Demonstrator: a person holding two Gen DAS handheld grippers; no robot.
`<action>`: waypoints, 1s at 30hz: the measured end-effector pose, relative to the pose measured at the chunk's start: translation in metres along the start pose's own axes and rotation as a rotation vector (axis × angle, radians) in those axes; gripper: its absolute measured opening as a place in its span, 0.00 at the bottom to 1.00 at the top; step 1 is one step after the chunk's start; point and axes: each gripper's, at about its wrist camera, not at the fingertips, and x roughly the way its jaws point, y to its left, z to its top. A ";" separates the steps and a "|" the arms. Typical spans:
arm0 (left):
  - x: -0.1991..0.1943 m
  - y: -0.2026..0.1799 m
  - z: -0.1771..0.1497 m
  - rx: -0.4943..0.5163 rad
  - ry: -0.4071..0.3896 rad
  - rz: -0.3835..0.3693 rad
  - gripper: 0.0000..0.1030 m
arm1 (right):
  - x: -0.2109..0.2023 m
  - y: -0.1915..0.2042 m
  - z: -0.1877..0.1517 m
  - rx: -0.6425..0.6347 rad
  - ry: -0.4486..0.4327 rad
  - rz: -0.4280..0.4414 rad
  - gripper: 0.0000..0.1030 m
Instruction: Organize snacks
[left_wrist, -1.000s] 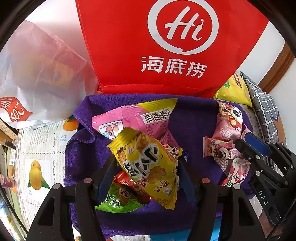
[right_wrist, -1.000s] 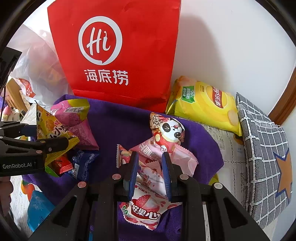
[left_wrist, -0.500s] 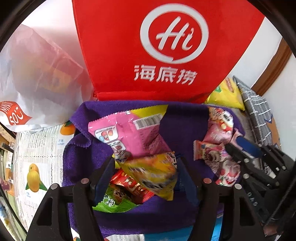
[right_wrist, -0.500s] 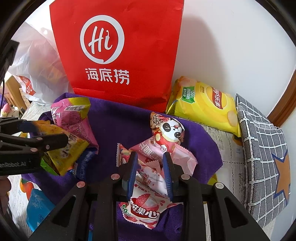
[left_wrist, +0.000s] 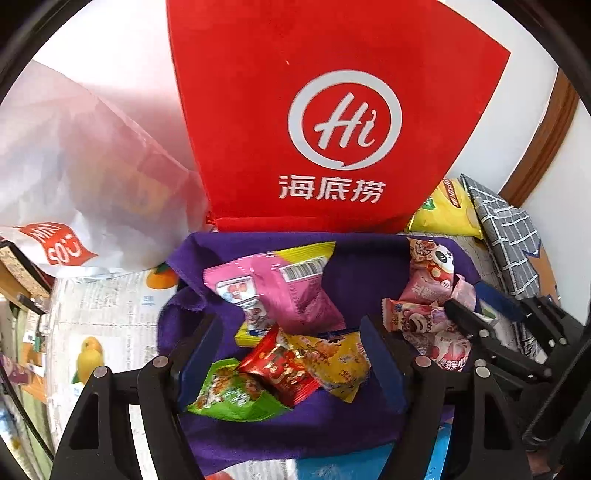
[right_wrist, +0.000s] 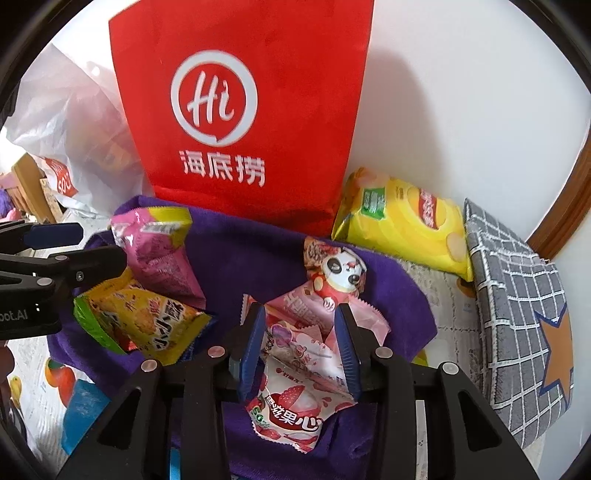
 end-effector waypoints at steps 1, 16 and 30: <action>-0.003 0.001 0.000 0.003 0.000 0.010 0.73 | -0.004 0.000 0.001 0.007 -0.009 -0.005 0.43; -0.085 0.001 -0.016 -0.011 -0.133 -0.014 0.73 | -0.098 0.011 -0.011 0.065 -0.092 -0.038 0.56; -0.165 -0.009 -0.103 -0.016 -0.260 0.012 0.87 | -0.181 0.003 -0.076 0.173 -0.138 -0.063 0.63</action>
